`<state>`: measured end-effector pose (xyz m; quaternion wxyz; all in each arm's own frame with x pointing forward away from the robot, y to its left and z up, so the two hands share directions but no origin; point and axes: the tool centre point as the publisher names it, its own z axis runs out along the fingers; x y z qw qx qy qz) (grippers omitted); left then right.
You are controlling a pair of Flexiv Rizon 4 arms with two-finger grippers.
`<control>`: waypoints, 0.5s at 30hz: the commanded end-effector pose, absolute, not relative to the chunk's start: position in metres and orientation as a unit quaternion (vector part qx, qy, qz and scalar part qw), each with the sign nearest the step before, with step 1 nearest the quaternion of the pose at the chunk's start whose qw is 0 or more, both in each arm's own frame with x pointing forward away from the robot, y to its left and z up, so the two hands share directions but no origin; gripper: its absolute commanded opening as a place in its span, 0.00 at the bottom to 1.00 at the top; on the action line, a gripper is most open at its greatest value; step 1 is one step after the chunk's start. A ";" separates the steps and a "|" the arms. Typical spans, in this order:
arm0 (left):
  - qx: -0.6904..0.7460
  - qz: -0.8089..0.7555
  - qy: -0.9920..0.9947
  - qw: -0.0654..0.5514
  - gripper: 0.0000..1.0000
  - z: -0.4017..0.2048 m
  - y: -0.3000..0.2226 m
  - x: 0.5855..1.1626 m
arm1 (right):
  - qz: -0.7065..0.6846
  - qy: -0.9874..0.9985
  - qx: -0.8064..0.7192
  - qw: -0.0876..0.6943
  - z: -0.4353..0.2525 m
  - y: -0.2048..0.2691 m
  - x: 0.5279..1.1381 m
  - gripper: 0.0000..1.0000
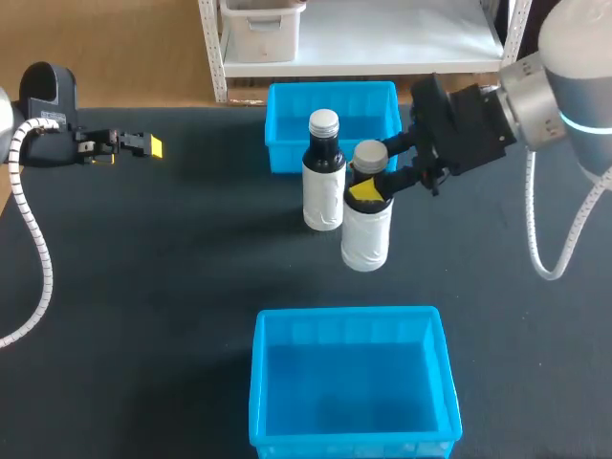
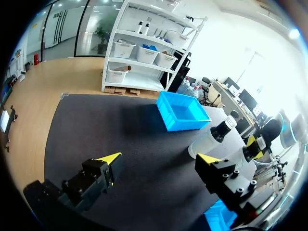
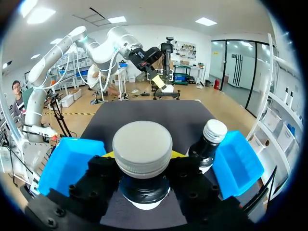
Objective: Pick up the bottle, and place it in the far bin if it is heavy, or in the near bin if it is light.
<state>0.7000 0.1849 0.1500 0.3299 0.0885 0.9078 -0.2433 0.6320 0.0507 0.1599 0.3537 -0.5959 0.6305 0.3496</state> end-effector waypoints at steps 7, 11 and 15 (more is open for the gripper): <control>0.088 -0.243 0.908 0.330 1.00 0.150 0.185 0.700 | 0.330 0.641 -0.591 0.361 0.173 0.013 0.636 0.00; 0.088 -0.243 0.908 0.330 1.00 0.150 0.185 0.700 | 0.329 0.645 -0.585 0.364 0.174 -0.002 0.640 0.00; 0.088 -0.243 0.908 0.330 1.00 0.150 0.185 0.700 | 0.335 0.644 -0.580 0.370 0.175 -0.014 0.645 0.00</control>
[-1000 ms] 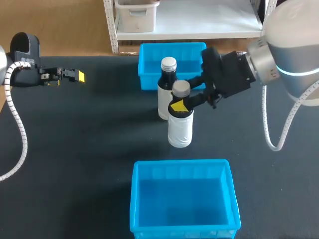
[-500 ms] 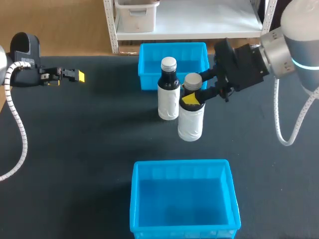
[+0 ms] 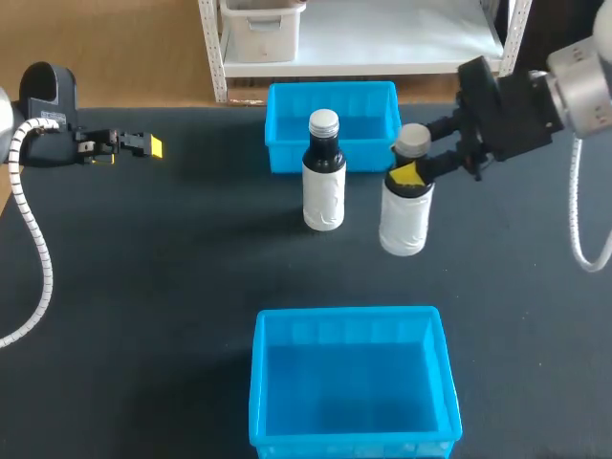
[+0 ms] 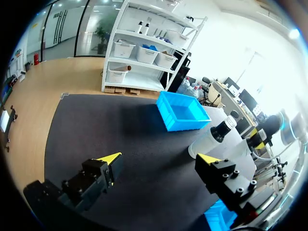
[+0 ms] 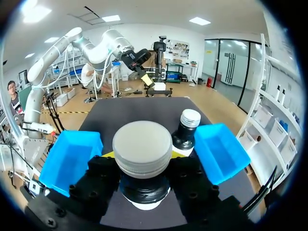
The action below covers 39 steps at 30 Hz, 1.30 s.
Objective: Pick up the bottle, and place it in the far bin if it is heavy, or in the near bin if it is light.
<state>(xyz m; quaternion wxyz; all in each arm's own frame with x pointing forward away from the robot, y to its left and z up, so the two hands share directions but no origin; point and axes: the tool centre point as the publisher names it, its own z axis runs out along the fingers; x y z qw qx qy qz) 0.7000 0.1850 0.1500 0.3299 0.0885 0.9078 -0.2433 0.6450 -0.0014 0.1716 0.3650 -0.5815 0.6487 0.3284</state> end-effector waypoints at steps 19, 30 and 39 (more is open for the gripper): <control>0.088 -0.243 0.908 0.330 1.00 0.150 0.185 0.700 | 0.334 0.635 -0.585 0.378 0.186 -0.060 0.670 0.00; 0.088 -0.243 0.908 0.330 1.00 0.150 0.185 0.700 | 0.328 0.640 -0.591 0.366 0.194 -0.079 0.688 0.00; 0.088 -0.243 0.908 0.330 1.00 0.150 0.185 0.700 | 0.334 0.635 -0.597 0.358 0.205 -0.082 0.705 0.00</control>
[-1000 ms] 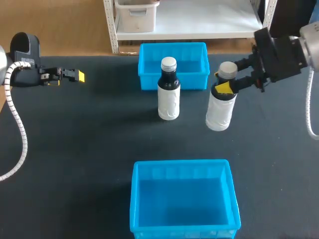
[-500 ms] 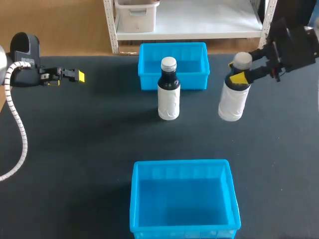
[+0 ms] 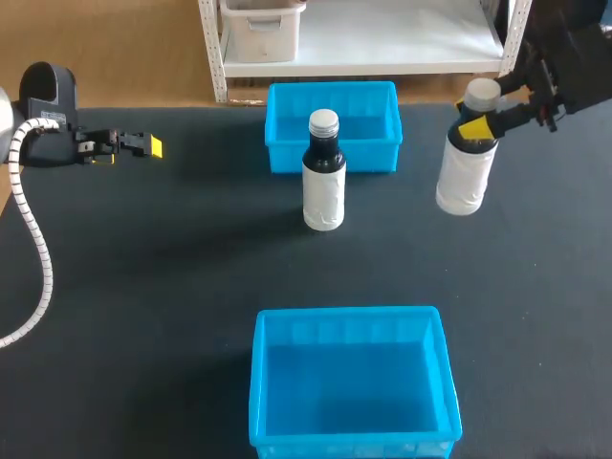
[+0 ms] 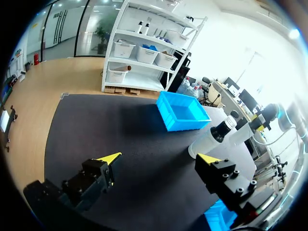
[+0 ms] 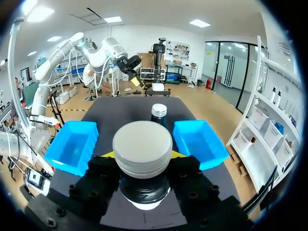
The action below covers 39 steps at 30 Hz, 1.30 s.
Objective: Pick up the bottle, and place it in the far bin if it is heavy, or in the near bin if it is light.
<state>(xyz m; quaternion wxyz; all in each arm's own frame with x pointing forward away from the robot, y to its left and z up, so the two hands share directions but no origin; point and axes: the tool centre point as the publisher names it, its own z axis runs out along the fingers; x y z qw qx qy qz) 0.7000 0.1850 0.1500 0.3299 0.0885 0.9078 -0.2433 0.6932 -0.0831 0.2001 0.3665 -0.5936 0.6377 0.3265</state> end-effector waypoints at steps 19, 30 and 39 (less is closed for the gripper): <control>0.088 -0.243 0.908 0.330 1.00 0.150 0.185 0.700 | 0.345 0.611 -0.622 0.347 0.218 -0.072 0.734 0.00; 0.088 -0.243 0.908 0.330 1.00 0.150 0.185 0.700 | 0.354 0.585 -0.647 0.337 0.226 -0.057 0.752 0.00; 0.088 -0.243 0.908 0.330 1.00 0.150 0.185 0.700 | 0.357 0.581 -0.654 0.328 0.231 -0.053 0.755 0.00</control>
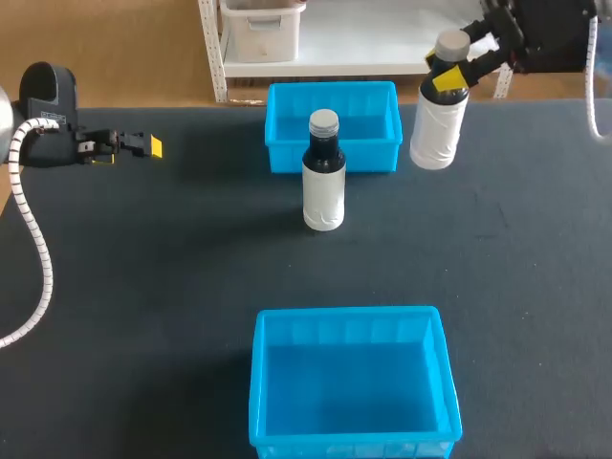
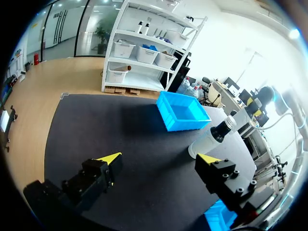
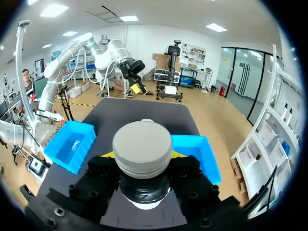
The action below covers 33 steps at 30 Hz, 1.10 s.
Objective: Pick up the bottle, and place it in the far bin if it is heavy, or in the near bin if it is light.
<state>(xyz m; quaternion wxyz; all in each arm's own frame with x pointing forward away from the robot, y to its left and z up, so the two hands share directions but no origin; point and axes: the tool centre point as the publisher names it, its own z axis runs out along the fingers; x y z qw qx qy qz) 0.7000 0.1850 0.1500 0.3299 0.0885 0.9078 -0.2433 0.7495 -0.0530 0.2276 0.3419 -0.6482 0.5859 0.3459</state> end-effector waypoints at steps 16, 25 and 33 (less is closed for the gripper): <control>0.088 -0.243 0.908 0.330 1.00 0.150 0.185 0.700 | 0.360 0.583 -0.652 0.325 0.231 -0.053 0.755 0.00; 0.088 -0.243 0.908 0.330 1.00 0.150 0.185 0.700 | 0.358 0.574 -0.659 0.327 0.228 -0.051 0.762 0.00; 0.088 -0.243 0.908 0.330 1.00 0.150 0.185 0.700 | 0.360 0.559 -0.676 0.319 0.226 -0.041 0.778 0.00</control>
